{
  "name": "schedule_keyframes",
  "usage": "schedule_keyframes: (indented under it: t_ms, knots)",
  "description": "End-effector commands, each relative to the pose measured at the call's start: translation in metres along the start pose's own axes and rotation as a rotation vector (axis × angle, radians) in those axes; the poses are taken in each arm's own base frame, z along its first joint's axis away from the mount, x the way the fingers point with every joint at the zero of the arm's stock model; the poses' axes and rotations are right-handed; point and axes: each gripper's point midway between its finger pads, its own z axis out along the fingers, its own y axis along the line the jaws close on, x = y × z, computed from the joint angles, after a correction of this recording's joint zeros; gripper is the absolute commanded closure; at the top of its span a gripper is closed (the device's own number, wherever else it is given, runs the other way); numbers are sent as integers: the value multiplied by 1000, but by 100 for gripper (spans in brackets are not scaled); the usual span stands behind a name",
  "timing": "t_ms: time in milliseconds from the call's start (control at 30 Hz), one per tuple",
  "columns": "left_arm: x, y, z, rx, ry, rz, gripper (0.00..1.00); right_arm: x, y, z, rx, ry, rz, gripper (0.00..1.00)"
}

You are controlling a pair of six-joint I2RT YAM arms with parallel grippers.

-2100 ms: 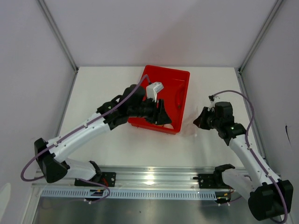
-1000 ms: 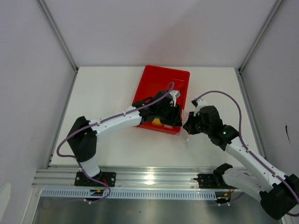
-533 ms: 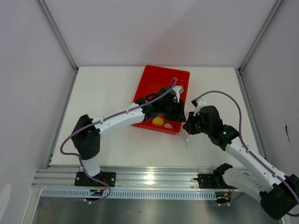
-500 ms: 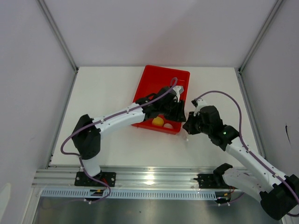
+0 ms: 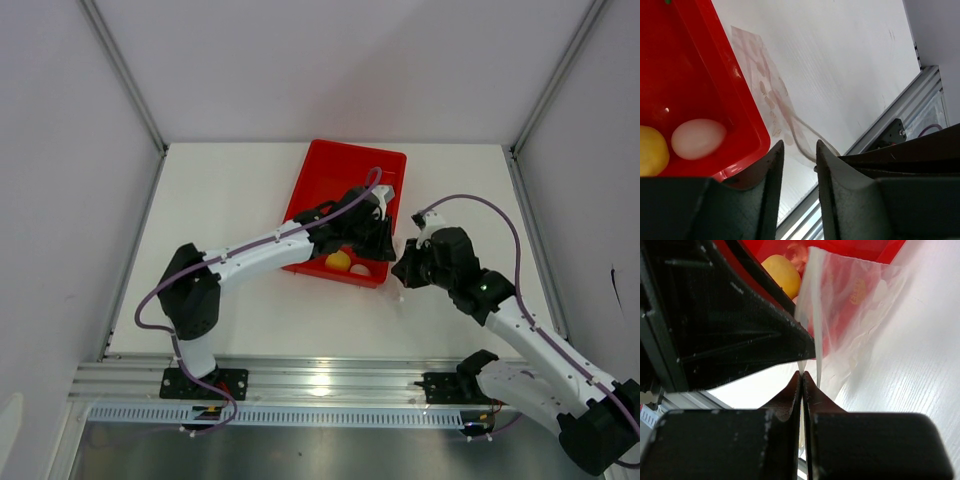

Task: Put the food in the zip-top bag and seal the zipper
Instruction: Pick up the zipper food storage bag at the center of the board.

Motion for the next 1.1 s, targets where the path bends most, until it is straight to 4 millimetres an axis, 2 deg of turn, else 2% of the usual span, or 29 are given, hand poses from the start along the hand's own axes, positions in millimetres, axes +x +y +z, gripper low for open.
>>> schedule_keyframes:
  t_ms: [0, 133, 233, 267, 300, 333, 433, 467, 567, 600, 800, 967, 1067]
  knots:
    - [-7, 0, 1, 11, -17, -13, 68, -19, 11, -7, -40, -66, -9, 100]
    - [-9, 0, 2, 29, -13, -18, 76, -17, 11, -6, -38, -59, -8, 100]
    - [-6, -4, 4, 56, 3, -21, 95, -15, 9, -4, -30, -46, -4, 99]
    - [-5, -4, 3, 60, 5, -22, 100, -15, 8, -4, -23, -43, -2, 96]
    - [-3, -4, 4, 63, 9, -23, 99, -14, 7, -3, -18, -40, -1, 89]
    - [-2, -2, 4, 60, 11, -21, 100, -14, 6, -4, -12, -38, 1, 71]
    - [-1, 3, 3, 47, 15, -16, 99, -16, 4, -8, 13, -29, 9, 47]
    - [0, 5, 3, 44, 21, -15, 99, -16, 3, -11, 23, -19, 17, 46]
    - [0, 9, 1, 41, 27, -11, 99, -14, 1, -20, 52, 5, 42, 46]
    - [0, 8, 1, 43, 28, -8, 100, -19, 3, -24, 52, -5, 54, 46]
    - [6, 7, -1, 59, 49, 0, 99, -25, 1, -45, 84, -36, 77, 59]
    - [10, 3, -4, 84, 58, -5, 99, -16, -2, -39, 93, -9, 83, 71]
    - [12, 3, -6, 89, 61, -8, 99, -13, -3, -33, 96, 5, 88, 73]
